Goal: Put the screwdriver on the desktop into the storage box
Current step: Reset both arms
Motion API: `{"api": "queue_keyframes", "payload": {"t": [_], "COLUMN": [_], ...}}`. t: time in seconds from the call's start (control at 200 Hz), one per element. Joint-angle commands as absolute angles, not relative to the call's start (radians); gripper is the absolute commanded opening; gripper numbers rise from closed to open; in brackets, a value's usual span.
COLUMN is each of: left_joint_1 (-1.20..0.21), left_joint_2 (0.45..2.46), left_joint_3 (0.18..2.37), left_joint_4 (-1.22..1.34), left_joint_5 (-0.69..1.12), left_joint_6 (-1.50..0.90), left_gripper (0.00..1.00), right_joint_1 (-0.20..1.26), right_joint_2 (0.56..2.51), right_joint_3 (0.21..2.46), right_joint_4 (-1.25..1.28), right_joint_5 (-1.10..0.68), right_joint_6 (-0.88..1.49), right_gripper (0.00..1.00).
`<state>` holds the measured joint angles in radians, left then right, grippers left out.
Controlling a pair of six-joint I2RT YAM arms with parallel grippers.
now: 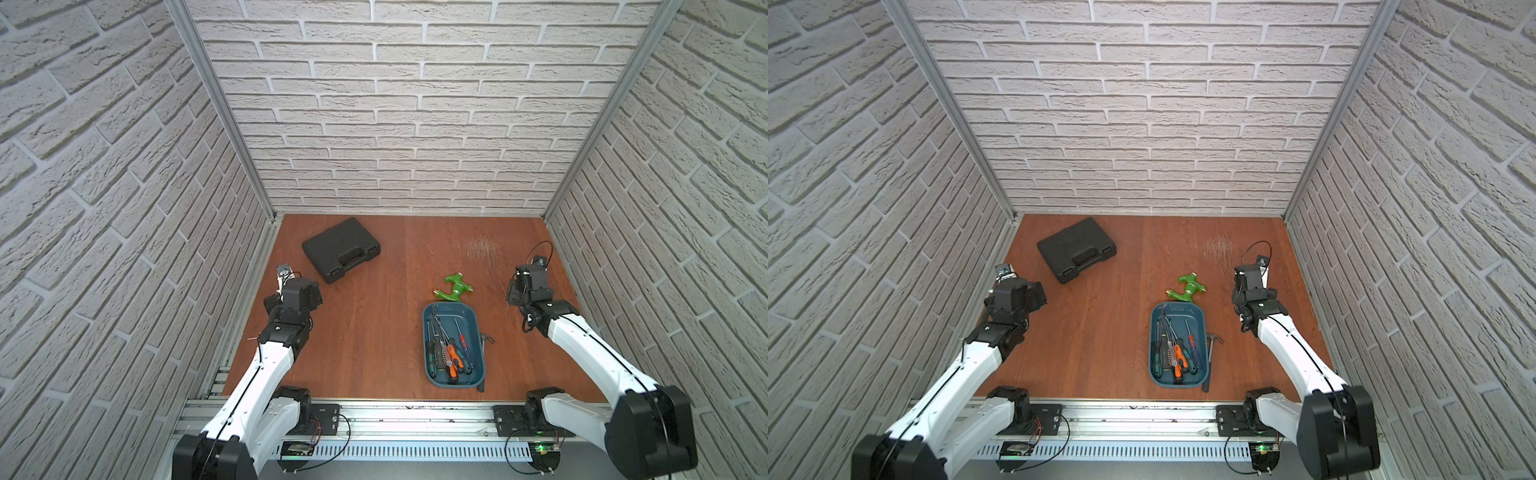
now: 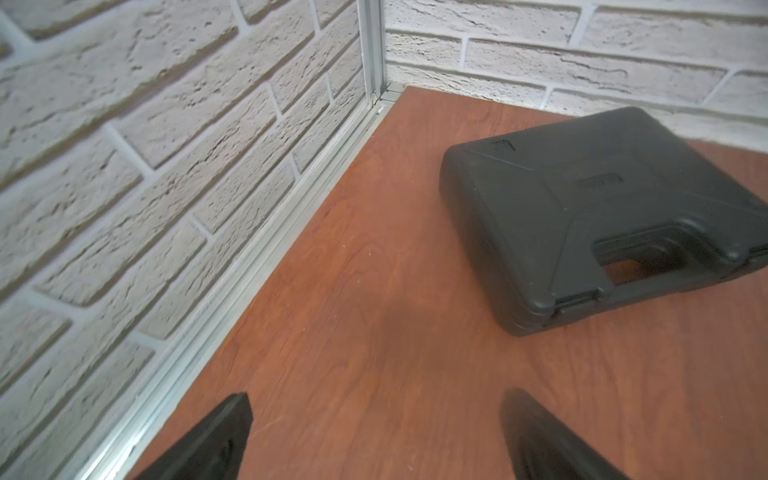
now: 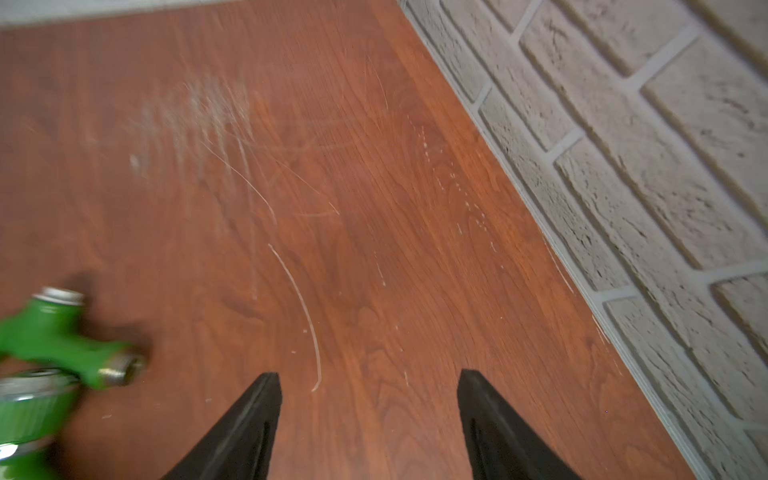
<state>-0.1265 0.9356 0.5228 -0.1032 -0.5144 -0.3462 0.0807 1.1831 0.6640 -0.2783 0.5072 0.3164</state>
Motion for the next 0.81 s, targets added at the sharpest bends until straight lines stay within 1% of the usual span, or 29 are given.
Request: {"api": "queue_keyframes", "payload": {"t": [0.0,0.1,0.16,0.295,0.35,0.375,0.45,0.505,0.555,0.6,0.64,0.7,0.755,0.8], "left_joint_1": [-0.024,0.071,0.113,0.132,0.133,0.132,0.133,0.132,0.115,0.094,0.077,0.039,0.010,0.006], "left_joint_2": [1.012,1.078,1.126,1.205,1.233,1.240,1.284,1.317,1.336,1.326,1.317,1.324,1.362,1.419], "left_joint_3": [0.522,0.526,0.516,0.455,0.417,0.421,0.429,0.403,0.385,0.392,0.373,0.348,0.376,0.380], "left_joint_4": [0.141,0.222,0.292,0.470,0.556,0.537,0.539,0.599,0.636,0.617,0.662,0.753,0.737,0.773], "left_joint_5": [-0.447,-0.296,-0.221,-0.089,-0.051,-0.035,-0.025,0.010,0.009,0.017,0.040,0.034,0.009,0.015], "left_joint_6": [-0.134,-0.079,-0.046,0.005,0.014,0.028,0.032,0.052,0.069,0.075,0.064,0.056,0.080,0.089], "left_gripper": [0.98,0.98,0.98,0.98,0.98,0.98,0.98,0.98,0.98,0.98,0.98,0.98,0.98,0.98], "right_joint_1": [0.076,0.074,0.071,0.055,0.055,0.058,0.057,0.057,0.057,0.057,0.057,0.057,0.057,0.057], "right_joint_2": [1.204,1.228,1.286,1.446,1.506,1.526,1.503,1.523,1.508,1.520,1.513,1.520,1.514,1.520], "right_joint_3": [0.560,0.463,0.415,0.335,0.326,0.324,0.334,0.334,0.343,0.342,0.347,0.350,0.357,0.353], "right_joint_4": [0.170,0.438,0.588,0.888,0.954,0.989,0.930,0.966,0.919,0.945,0.929,0.930,0.905,0.923], "right_joint_5": [0.510,0.413,0.362,0.258,0.217,0.204,0.196,0.198,0.208,0.210,0.214,0.236,0.258,0.275], "right_joint_6": [0.135,0.055,0.017,-0.015,-0.033,-0.043,-0.043,-0.045,-0.038,-0.040,-0.036,-0.029,-0.017,-0.013], "right_gripper": [0.74,0.75,0.75,0.75,0.75,0.75,0.75,0.75,0.76,0.81,0.86,0.88,0.89,0.90]}}
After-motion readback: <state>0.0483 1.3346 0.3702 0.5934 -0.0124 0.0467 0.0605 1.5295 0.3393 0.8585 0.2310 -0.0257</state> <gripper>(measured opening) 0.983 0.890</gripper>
